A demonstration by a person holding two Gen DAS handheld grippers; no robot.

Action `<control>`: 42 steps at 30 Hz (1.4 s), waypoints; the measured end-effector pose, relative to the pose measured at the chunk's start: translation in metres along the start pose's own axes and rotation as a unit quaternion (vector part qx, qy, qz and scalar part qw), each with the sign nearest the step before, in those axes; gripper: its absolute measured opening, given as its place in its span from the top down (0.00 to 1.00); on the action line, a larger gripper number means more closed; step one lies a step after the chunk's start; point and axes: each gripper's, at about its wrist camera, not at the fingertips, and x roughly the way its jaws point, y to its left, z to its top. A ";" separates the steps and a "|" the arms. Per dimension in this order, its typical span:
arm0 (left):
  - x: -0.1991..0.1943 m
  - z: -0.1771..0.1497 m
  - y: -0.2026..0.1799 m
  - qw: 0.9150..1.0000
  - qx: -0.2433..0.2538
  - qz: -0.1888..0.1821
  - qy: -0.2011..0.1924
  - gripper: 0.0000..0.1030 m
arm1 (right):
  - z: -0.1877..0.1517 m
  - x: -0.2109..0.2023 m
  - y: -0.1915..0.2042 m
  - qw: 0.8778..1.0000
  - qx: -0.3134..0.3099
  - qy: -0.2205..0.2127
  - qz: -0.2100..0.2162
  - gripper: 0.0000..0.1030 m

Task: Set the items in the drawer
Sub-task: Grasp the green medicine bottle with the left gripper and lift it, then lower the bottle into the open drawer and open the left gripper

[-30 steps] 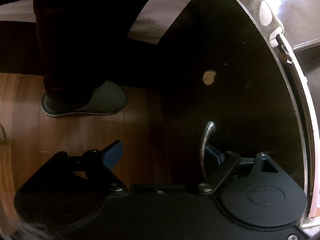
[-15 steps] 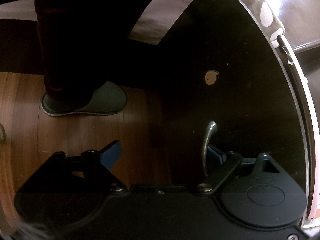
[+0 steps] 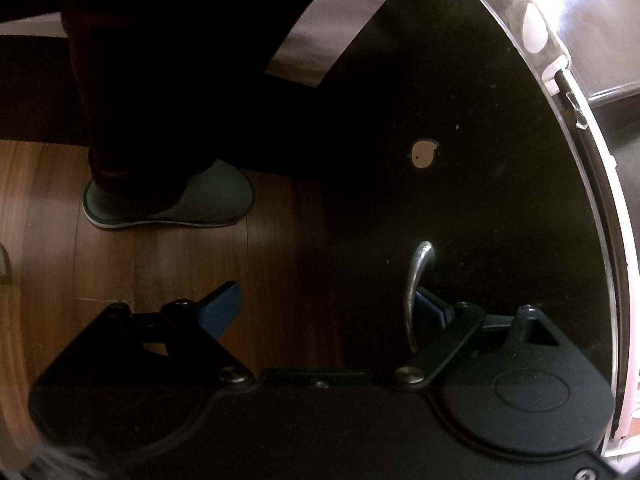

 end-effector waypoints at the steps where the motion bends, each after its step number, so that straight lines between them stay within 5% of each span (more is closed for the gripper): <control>1: -0.010 -0.008 0.000 1.000 -0.003 -0.005 -0.004 0.65 | 0.000 0.000 0.000 1.000 0.000 0.001 0.000 0.12; 8: -0.079 -0.078 -0.007 0.998 -0.008 -0.052 -0.018 0.65 | 0.000 -0.001 0.000 1.000 -0.003 0.002 0.000 0.12; 12: -0.091 -0.122 -0.020 0.997 0.019 -0.069 0.019 0.65 | 0.000 0.000 0.002 1.000 -0.004 0.002 -0.001 0.12; 18: -0.055 -0.171 -0.010 0.993 -0.018 -0.059 0.100 0.65 | 0.000 0.000 0.002 1.000 -0.001 0.003 -0.001 0.11; 31: 0.005 -0.204 -0.071 0.960 0.155 -0.134 0.193 0.65 | -0.001 0.002 0.002 1.000 0.000 0.002 0.000 0.06; 37: 0.017 -0.213 -0.071 0.960 0.162 -0.109 0.201 0.63 | -0.002 0.001 0.002 1.000 -0.004 0.000 0.001 0.06; 39: 0.018 -0.212 -0.072 0.960 0.160 -0.109 0.200 0.50 | -0.002 0.001 0.002 1.000 -0.006 -0.001 0.000 0.07; 42: 0.017 -0.212 -0.072 0.962 0.148 -0.116 0.198 0.47 | -0.004 0.000 0.003 1.000 -0.009 -0.003 0.000 0.07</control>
